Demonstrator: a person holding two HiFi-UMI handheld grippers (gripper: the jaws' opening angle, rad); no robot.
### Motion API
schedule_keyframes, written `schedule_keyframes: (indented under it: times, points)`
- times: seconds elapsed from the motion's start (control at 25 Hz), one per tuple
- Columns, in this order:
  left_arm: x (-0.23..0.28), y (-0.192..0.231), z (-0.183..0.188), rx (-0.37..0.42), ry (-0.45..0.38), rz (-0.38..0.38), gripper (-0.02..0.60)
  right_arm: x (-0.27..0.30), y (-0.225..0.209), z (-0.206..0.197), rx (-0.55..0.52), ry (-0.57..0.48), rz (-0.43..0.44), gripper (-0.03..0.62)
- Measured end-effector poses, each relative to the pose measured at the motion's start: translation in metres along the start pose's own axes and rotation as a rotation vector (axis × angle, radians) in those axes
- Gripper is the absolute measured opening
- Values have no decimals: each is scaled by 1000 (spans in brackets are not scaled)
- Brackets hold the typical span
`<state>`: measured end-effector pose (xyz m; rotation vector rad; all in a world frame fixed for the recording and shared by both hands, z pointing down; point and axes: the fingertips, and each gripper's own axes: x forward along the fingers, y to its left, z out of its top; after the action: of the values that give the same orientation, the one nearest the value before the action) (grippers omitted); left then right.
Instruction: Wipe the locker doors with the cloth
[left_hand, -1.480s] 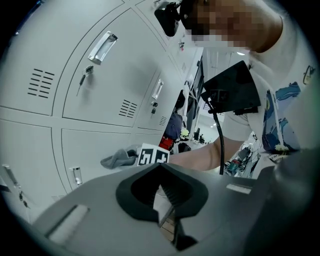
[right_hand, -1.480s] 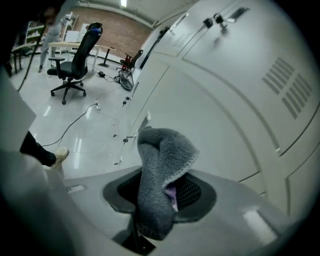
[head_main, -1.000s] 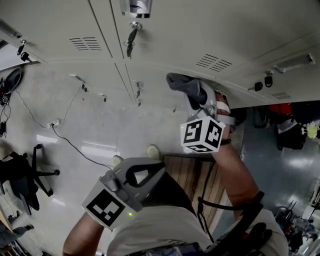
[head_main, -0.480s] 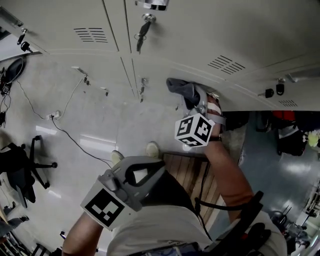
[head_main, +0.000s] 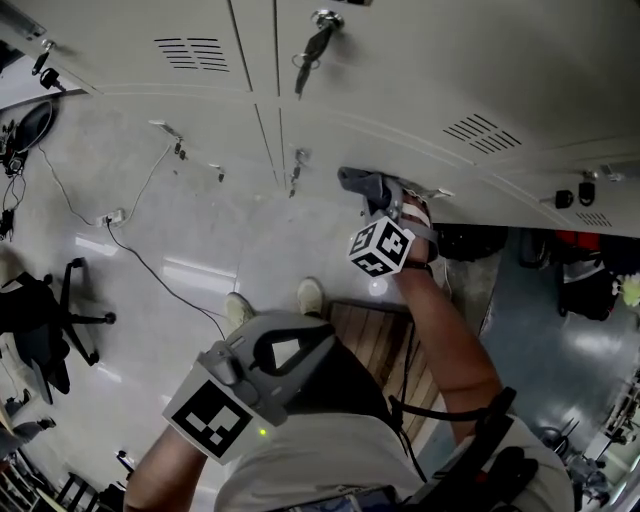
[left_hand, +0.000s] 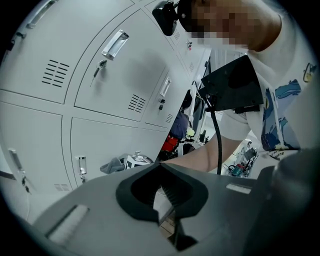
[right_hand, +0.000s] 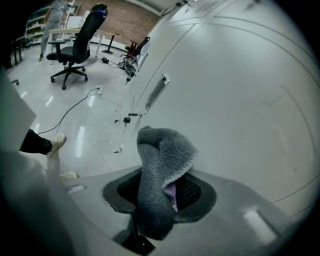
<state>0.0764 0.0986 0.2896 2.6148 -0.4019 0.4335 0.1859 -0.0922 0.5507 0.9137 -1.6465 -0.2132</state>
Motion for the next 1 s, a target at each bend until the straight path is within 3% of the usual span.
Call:
schedule_keyframes:
  times: [0.72, 1.0]
  points:
    - [-14, 12, -19, -30, 27, 24, 3, 86, 65, -30, 48, 121, 124, 147]
    - [-17, 4, -14, -10, 13, 2, 3, 40, 46, -10, 99, 79, 105, 147]
